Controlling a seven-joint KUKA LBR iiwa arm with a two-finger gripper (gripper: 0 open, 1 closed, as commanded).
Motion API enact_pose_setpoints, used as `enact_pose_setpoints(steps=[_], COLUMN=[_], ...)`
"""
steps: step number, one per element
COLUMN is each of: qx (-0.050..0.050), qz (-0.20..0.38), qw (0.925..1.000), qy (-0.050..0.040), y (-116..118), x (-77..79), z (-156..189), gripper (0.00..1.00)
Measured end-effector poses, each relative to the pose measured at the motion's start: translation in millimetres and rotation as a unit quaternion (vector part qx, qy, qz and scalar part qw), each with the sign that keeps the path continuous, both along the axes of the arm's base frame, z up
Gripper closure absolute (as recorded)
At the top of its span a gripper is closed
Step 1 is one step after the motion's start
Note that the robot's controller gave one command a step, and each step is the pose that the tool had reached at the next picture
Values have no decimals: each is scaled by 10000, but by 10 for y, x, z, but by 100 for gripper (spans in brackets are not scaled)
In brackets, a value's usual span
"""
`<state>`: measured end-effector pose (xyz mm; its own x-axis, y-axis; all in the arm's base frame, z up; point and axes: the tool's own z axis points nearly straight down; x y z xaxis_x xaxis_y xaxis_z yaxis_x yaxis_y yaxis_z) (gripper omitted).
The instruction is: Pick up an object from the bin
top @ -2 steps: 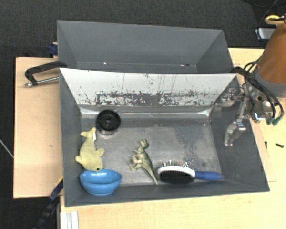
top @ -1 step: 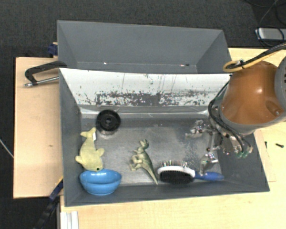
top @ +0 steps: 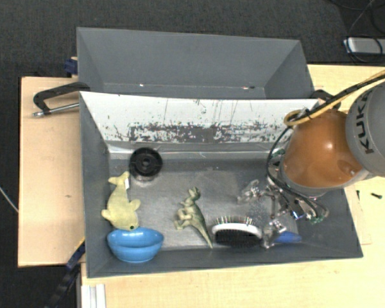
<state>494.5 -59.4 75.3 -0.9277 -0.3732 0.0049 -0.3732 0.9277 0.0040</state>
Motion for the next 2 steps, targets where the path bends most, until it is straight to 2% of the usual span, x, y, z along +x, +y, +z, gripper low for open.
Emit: enact_pose_setpoints(steps=[1, 2], qx=[-5, -11], qz=[2, 180], qw=[10000, 9998], qy=[-24, -97], y=[-1, 51], x=[13, 106], z=[22, 1198], gripper=[100, 100])
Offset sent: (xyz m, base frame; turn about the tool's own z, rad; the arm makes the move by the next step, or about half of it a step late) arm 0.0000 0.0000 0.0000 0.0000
